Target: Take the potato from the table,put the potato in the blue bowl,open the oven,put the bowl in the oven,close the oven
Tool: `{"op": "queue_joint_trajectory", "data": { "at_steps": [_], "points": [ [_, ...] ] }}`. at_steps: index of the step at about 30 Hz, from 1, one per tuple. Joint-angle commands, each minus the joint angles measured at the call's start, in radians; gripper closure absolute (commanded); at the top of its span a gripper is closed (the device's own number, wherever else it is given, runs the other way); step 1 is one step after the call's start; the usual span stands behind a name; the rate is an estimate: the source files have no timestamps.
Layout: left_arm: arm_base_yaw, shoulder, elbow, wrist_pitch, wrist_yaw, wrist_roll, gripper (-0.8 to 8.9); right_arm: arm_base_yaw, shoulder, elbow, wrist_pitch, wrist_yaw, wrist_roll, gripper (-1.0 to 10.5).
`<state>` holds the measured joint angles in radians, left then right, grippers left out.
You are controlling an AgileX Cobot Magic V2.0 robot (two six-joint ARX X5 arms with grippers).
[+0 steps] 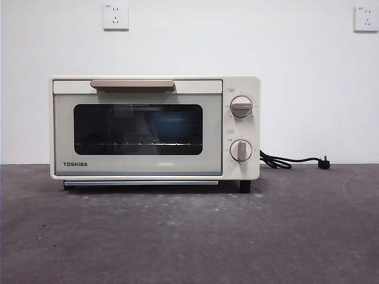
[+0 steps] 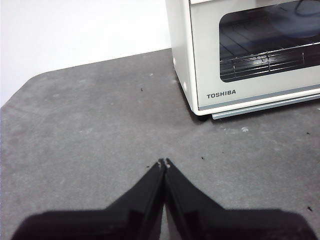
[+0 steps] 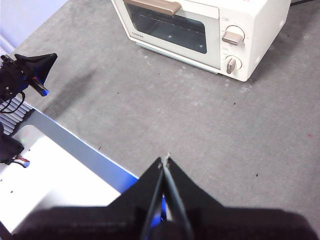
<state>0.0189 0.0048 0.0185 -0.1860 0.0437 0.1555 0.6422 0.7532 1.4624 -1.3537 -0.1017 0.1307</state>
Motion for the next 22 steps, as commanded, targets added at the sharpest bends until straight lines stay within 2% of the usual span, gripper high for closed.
{"op": "queue_joint_trajectory", "data": {
  "at_steps": [1,18,20,22],
  "points": [
    [0.002,-0.001,-0.011,-0.001,0.006,-0.009,8.18,0.002,-0.002,0.001,-0.014,0.003,-0.002,9.5],
    [0.002,-0.001,-0.011,-0.001,0.008,-0.009,8.17,0.002,-0.002,0.001,-0.014,0.003,-0.002,9.5],
    [0.002,-0.001,-0.011,-0.001,0.008,-0.010,8.17,-0.010,-0.002,0.000,-0.013,0.010,-0.047,9.5],
    [0.002,-0.001,-0.011,-0.001,0.008,-0.010,8.17,-0.054,-0.017,-0.001,-0.002,0.028,-0.051,9.5]
  ]
}}
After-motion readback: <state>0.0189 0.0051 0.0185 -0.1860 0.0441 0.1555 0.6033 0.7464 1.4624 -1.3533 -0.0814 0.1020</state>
